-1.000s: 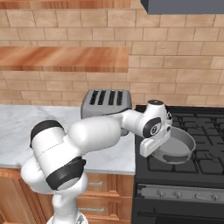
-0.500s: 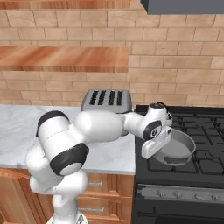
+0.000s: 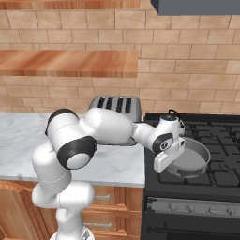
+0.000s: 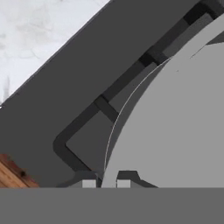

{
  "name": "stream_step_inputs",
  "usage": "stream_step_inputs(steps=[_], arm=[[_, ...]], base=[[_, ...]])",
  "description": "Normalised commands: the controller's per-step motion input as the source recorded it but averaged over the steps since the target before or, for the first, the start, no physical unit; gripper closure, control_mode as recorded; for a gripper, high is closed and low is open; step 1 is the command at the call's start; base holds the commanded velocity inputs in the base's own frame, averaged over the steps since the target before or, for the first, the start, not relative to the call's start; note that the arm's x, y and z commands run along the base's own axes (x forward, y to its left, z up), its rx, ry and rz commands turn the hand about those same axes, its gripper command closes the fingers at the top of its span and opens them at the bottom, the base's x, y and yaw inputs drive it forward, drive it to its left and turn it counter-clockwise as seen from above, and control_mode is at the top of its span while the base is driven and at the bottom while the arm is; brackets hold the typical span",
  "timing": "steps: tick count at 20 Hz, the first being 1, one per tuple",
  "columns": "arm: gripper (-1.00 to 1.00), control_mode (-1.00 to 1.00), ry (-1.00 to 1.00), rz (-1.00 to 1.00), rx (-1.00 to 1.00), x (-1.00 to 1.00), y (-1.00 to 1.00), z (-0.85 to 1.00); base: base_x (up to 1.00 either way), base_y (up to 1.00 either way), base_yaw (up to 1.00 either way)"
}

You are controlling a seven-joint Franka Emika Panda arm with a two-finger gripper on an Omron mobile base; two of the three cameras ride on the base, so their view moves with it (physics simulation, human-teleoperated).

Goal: Pick the kettle from the cabinet and place it on a stove burner. Then pick the pot from the counter and place it on another stove burner. Finally, turn both burners on.

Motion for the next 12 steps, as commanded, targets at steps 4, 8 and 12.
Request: stream_step_inputs(steps=[4,8,12], arm=[[1.0,-1.0,0.0,0.0,0.0,0.14,-0.16,-0.05],[-1.0,-1.0,0.0,0.0,0.0,0.0,0.0,-0.05],[-1.0,-1.0,0.0,0.0,0.0,0.0,0.0,-0.03]], base=[[0.0,0.0,0.0],[0.0,0.0,0.0],[0.0,0.0,0.0]])
